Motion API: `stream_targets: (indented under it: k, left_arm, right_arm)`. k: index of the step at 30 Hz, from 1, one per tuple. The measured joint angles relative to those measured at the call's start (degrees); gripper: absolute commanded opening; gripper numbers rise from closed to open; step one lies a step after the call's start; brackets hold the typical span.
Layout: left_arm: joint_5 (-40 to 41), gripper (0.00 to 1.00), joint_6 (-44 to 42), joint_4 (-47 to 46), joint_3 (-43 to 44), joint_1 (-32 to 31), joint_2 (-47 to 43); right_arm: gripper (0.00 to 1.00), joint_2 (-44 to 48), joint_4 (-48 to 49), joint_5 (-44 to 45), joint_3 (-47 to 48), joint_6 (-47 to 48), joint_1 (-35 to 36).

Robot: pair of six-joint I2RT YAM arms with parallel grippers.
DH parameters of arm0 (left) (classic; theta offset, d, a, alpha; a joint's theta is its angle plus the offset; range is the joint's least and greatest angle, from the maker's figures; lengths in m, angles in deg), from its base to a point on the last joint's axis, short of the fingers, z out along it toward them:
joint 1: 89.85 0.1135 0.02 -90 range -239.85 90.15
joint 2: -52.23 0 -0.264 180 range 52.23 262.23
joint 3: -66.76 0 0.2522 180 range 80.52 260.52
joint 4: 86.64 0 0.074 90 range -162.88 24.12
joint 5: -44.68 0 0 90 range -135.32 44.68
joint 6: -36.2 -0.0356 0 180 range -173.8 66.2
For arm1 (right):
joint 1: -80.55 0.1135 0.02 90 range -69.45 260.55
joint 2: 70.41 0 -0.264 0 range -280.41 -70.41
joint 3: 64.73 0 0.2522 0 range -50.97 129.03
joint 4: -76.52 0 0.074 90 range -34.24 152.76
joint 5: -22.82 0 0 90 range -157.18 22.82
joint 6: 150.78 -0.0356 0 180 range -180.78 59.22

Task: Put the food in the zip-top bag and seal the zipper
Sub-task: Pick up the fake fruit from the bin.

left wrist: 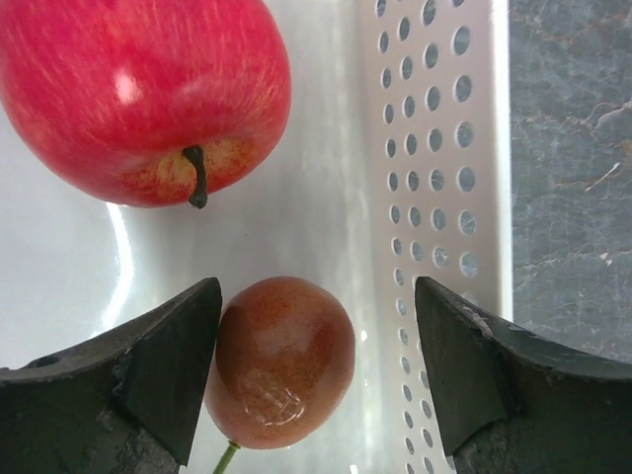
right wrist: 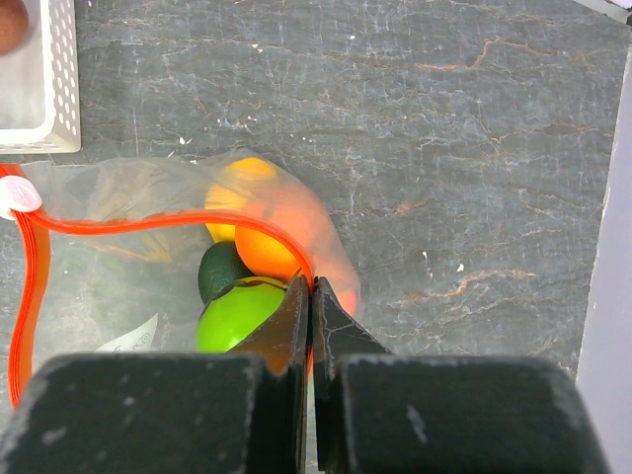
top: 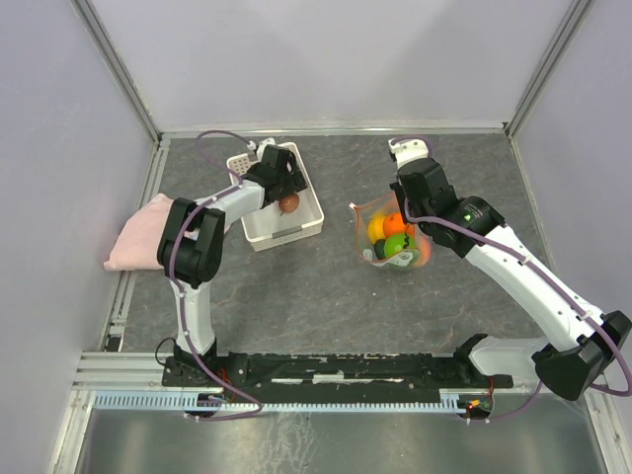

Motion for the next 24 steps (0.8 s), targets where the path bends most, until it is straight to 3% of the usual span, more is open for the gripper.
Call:
stream_targets:
  k: [17, 24]
  left_arm:
    - [-1.0, 0.79, -2.8, 4.9, -0.1, 0.0, 1.8]
    - [-1.4, 0.57, -3.9, 5.5, -0.1, 0.0, 1.8]
  right_arm:
    - [0.02, 0.0, 0.0, -0.2, 0.0, 0.0, 0.0]
    - [0.02, 0.0, 0.0, -0.4, 0.0, 0.0, 0.0]
